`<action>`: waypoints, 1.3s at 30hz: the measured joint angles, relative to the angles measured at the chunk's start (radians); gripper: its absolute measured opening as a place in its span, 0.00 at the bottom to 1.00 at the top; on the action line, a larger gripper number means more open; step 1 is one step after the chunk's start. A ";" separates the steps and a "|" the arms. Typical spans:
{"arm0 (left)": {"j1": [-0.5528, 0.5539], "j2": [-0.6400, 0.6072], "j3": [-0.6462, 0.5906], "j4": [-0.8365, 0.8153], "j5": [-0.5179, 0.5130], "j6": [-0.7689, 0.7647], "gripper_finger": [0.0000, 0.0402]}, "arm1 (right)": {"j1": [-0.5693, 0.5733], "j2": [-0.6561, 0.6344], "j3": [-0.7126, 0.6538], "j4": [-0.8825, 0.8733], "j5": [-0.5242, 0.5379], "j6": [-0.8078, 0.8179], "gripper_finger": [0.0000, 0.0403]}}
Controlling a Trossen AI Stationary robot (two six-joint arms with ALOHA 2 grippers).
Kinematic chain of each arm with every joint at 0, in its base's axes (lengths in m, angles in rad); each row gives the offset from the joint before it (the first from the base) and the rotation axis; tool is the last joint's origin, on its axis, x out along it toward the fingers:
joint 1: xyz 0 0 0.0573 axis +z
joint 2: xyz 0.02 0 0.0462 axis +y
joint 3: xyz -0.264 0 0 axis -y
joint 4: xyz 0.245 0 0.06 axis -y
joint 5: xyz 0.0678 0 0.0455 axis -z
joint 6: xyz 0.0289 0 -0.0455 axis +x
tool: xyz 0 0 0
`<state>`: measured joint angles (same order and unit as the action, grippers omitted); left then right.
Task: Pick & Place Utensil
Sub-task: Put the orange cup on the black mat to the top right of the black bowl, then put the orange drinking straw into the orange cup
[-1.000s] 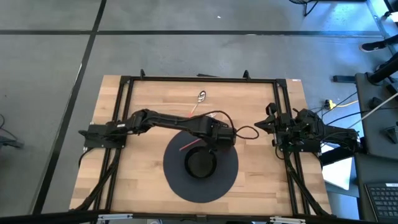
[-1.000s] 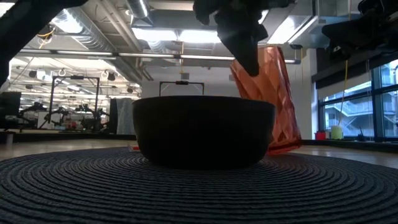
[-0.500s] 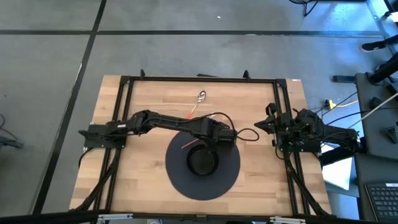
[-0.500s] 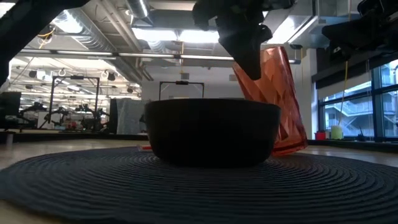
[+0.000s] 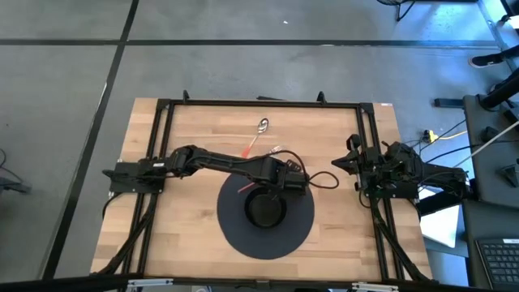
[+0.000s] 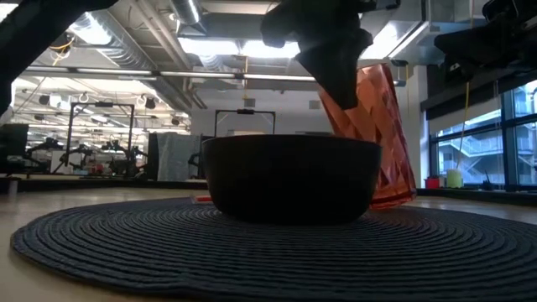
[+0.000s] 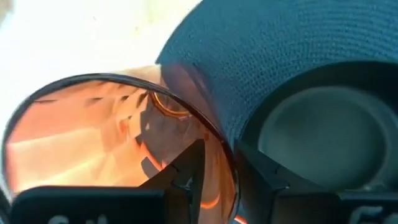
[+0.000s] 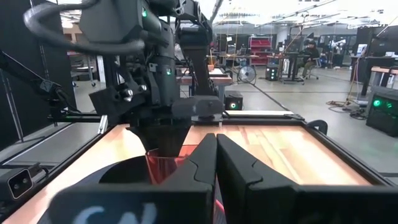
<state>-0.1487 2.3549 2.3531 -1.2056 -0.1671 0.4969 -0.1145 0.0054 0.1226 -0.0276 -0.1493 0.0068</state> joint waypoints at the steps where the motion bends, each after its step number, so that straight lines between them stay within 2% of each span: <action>1: 0.000 -0.001 0.000 0.008 -0.003 0.005 0.21 | 0.000 0.000 0.000 0.000 0.000 -0.003 0.03; 10: -0.014 -0.022 0.002 0.034 -0.058 0.033 0.30 | 0.000 0.000 0.000 0.000 0.000 -0.007 0.03; 18: -0.031 -0.035 0.002 0.014 -0.102 0.014 0.33 | 0.000 0.000 0.000 0.000 0.000 -0.002 0.03; 28: -0.055 -0.178 0.002 0.012 -0.138 -0.029 0.33 | 0.000 0.000 0.000 0.009 0.000 0.005 0.03; 33: -0.054 -0.305 -0.006 -0.046 -0.151 -0.127 0.29 | 0.000 0.000 0.000 0.008 -0.001 0.009 0.03; 39: -0.052 -0.505 -0.105 -0.093 -0.133 -0.259 0.12 | 0.000 0.000 0.000 0.009 0.000 0.011 0.03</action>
<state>-0.2005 1.8494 2.2481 -1.2985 -0.3000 0.2382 -0.1143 0.0053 0.1226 -0.0186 -0.1491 0.0181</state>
